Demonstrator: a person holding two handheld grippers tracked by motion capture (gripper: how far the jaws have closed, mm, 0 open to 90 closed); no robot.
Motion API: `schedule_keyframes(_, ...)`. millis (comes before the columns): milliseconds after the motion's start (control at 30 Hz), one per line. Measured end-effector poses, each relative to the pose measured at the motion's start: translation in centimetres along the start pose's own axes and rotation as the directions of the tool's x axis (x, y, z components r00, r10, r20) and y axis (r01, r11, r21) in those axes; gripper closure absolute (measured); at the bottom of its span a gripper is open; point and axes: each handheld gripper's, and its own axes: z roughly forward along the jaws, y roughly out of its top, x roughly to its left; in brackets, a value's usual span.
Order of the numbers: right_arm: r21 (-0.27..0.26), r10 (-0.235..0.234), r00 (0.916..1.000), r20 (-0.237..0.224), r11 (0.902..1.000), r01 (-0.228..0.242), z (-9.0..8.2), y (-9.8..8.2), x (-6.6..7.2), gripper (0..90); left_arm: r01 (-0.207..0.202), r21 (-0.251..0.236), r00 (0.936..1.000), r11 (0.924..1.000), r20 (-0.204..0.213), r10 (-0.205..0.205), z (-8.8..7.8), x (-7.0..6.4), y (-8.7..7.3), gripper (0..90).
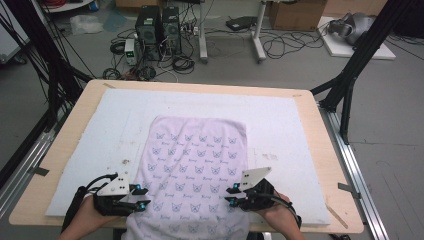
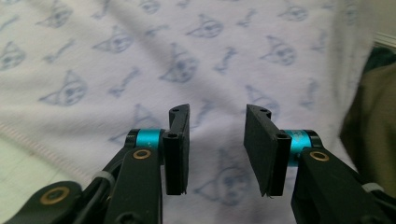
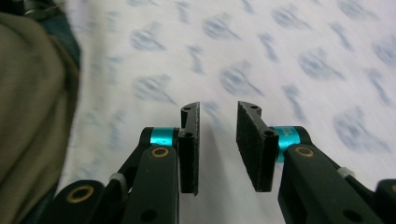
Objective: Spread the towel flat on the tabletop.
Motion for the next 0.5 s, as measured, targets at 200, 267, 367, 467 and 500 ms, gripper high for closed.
schedule_keyframes(200, 0.017, 0.028, 0.9996, -0.002, 0.9995, -0.028, 0.1, -1.6, -0.4, 83.0, 0.003, -0.006, 0.9997, 1.0, 0.024, -0.003, 0.3, 0.2, -0.4, 77.0)
schedule_keyframes(267, 0.02, 0.013, 0.9999, -0.01, 0.9997, -0.012, 0.2, -1.5, -0.3, 87.9, -0.011, -0.007, 0.9998, 0.9999, 0.017, 0.011, 0.3, -0.1, -0.5, 85.3)
schedule_keyframes(367, 0.022, 0.005, 0.999, -0.045, 0.9998, -0.004, 0.2, -1.4, 0.0, 87.8, 0.006, -0.017, 0.9995, 0.9998, 0.032, -0.006, 0.2, 0.2, -0.6, 85.8)
schedule_keyframes(467, 0.0, 0.009, 0.9993, -0.036, 1.0, -0.009, -0.2, -1.5, -0.2, 80.3, 0.028, -0.028, 0.9994, 0.9992, 0.022, -0.028, 0.0, 0.6, -0.6, 77.3)
schedule_keyframes(500, -0.013, 0.022, 0.9995, -0.021, 0.9997, -0.022, -0.5, -1.4, -0.5, 78.3, 0.036, -0.03, 0.9993, 0.9989, 0.005, -0.036, -0.1, 0.8, -0.4, 72.0)
